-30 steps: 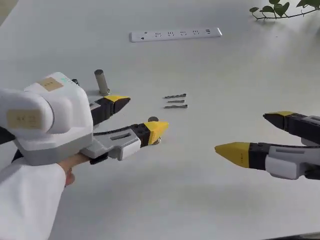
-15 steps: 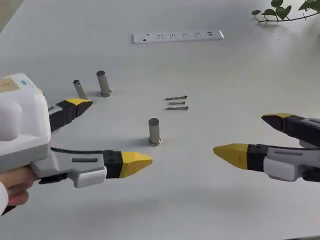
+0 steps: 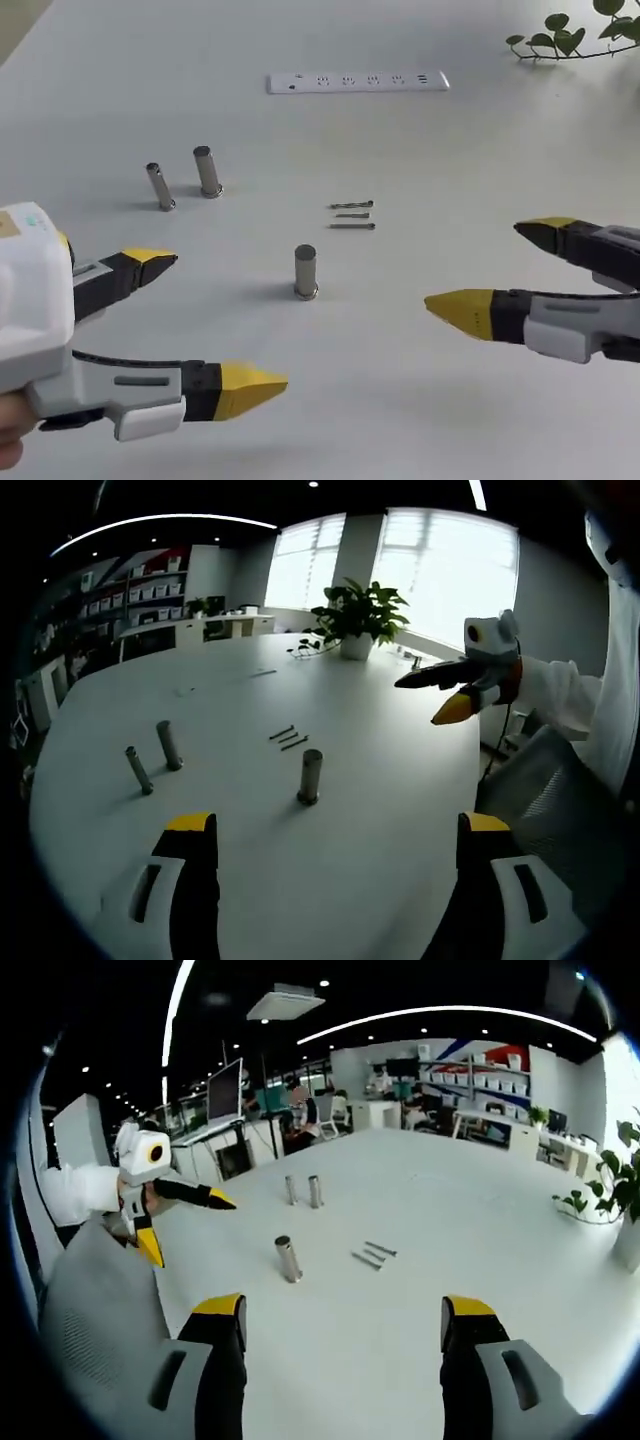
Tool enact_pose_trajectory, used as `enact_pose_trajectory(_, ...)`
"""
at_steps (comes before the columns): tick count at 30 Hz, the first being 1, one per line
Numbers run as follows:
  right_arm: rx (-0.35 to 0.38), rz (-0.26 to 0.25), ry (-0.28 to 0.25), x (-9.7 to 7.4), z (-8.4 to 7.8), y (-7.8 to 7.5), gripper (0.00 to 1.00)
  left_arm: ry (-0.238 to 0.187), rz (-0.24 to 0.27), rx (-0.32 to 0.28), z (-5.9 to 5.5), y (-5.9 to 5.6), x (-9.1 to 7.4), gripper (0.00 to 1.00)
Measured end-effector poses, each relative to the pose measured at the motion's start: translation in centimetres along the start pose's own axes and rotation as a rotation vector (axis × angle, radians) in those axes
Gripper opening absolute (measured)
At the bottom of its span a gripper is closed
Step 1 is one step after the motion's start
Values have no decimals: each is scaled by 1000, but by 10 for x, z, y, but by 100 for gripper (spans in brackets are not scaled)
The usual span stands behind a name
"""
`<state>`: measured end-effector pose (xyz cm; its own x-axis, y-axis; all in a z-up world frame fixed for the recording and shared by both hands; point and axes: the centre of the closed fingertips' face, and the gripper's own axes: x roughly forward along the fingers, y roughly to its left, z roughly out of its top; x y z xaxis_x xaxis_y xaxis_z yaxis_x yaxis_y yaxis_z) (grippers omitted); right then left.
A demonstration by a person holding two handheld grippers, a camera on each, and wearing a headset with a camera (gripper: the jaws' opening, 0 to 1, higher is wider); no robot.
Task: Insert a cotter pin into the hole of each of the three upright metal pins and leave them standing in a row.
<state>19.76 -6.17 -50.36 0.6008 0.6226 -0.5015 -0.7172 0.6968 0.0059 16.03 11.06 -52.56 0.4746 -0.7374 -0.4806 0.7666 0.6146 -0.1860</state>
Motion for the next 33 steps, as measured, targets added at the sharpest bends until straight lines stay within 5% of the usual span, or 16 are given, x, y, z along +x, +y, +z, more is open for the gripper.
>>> enact_pose_trajectory(11, -339, 204, 191, 42, 20, 3, 62, -48, 25, -3, 5, -3, -6, 100)
enact_pose_trajectory(15, -423, 314, 293, 53, 16, 10, 41, -54, 52, 4, 6, 0, -11, 99)
enact_pose_trajectory(20, -499, 348, 331, 71, 20, 3, 39, -83, 57, -9, 11, -4, -18, 99)
enact_pose_trajectory(26, -527, 399, 403, 96, 15, -14, 16, -92, 87, -20, 9, 2, -25, 99)
enact_pose_trajectory(33, -560, 437, 471, 119, 0, -19, 5, -117, 116, -41, 13, 10, -29, 99)
